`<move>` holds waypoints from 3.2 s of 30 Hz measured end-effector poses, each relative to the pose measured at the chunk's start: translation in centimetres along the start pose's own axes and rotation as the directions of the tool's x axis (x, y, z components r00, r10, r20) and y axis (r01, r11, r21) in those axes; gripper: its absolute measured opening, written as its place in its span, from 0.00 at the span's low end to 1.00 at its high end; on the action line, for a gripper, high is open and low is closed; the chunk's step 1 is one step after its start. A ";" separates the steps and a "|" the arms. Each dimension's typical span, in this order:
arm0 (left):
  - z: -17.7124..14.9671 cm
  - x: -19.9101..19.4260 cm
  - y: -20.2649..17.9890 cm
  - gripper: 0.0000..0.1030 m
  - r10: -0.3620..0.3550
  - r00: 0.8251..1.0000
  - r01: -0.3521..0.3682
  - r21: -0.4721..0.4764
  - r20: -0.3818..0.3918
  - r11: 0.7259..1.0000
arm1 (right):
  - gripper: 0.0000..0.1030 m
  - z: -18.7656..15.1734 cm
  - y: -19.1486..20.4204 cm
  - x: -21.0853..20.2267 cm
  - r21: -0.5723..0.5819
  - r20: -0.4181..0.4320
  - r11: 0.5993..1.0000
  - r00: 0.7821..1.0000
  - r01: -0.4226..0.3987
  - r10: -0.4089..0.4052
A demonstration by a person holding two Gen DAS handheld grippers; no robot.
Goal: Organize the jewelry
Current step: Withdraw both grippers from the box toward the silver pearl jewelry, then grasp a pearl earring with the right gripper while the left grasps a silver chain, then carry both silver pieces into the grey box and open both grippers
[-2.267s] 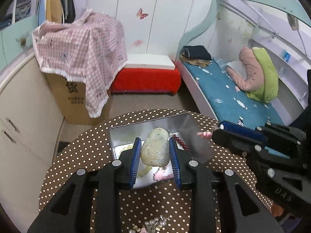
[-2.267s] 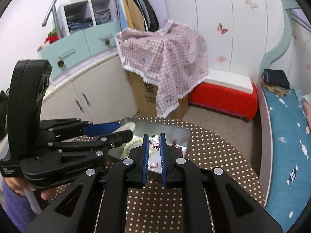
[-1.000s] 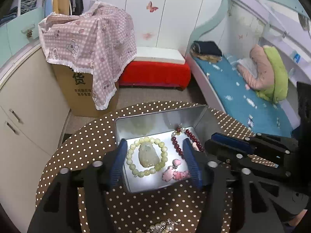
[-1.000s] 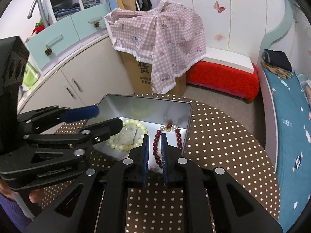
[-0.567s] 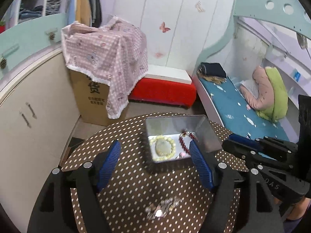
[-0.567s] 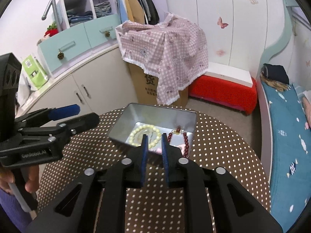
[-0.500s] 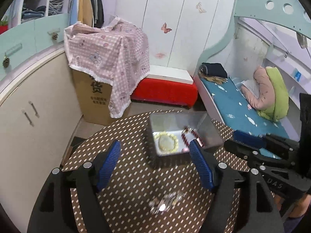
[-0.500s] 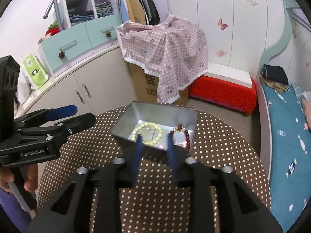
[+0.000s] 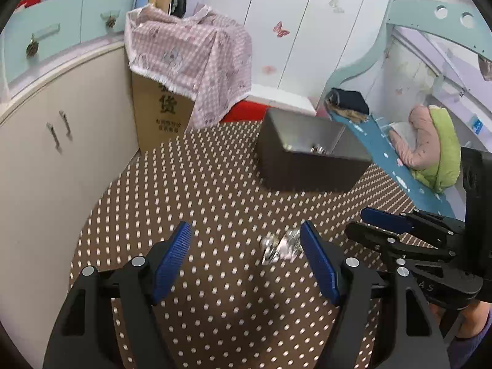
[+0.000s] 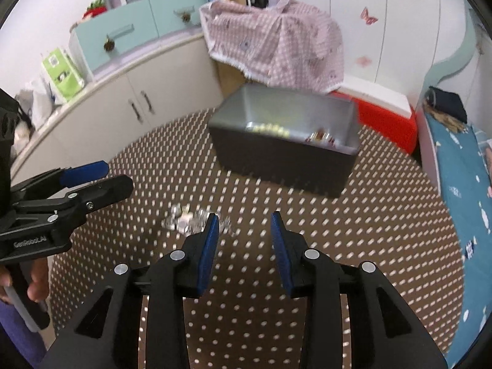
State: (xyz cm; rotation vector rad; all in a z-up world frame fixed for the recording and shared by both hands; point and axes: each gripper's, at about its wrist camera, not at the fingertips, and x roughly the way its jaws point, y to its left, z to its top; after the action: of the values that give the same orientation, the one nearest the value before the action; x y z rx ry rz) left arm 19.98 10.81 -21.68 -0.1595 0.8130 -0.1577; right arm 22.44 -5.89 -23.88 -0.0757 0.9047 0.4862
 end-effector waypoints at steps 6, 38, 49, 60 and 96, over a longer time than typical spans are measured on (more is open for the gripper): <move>-1.6 0.6 0.8 0.69 0.012 1.000 -0.012 -0.015 -0.026 1.000 | 0.34 -0.6 0.9 2.3 -0.014 -0.036 1.000 0.999 -0.002 0.001; -1.6 1.3 1.9 0.69 -0.001 0.999 0.000 -0.023 -0.042 1.000 | 0.14 2.2 -0.5 -3.2 -0.002 0.100 0.998 0.993 -0.066 0.066; -1.0 3.2 -2.7 0.69 0.016 0.999 -0.011 0.157 -0.035 0.987 | 0.14 -0.5 -3.7 -1.8 0.051 0.049 0.997 0.998 -0.052 0.050; -0.4 5.2 -2.7 0.51 0.059 0.996 -0.046 0.181 -0.066 0.982 | 0.14 -1.3 -4.4 -0.4 0.074 0.039 0.994 0.996 -0.082 0.080; 3.6 1.0 -1.7 0.07 -0.187 0.982 0.187 0.050 0.008 0.981 | 0.14 1.6 -4.8 -2.0 0.064 0.106 0.993 0.990 -0.099 0.092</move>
State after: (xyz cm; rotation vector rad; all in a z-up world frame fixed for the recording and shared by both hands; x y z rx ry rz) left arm 23.16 9.28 -19.56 -0.1907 0.7801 -0.3532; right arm 24.69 -10.47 -21.97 0.0550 0.8262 0.5424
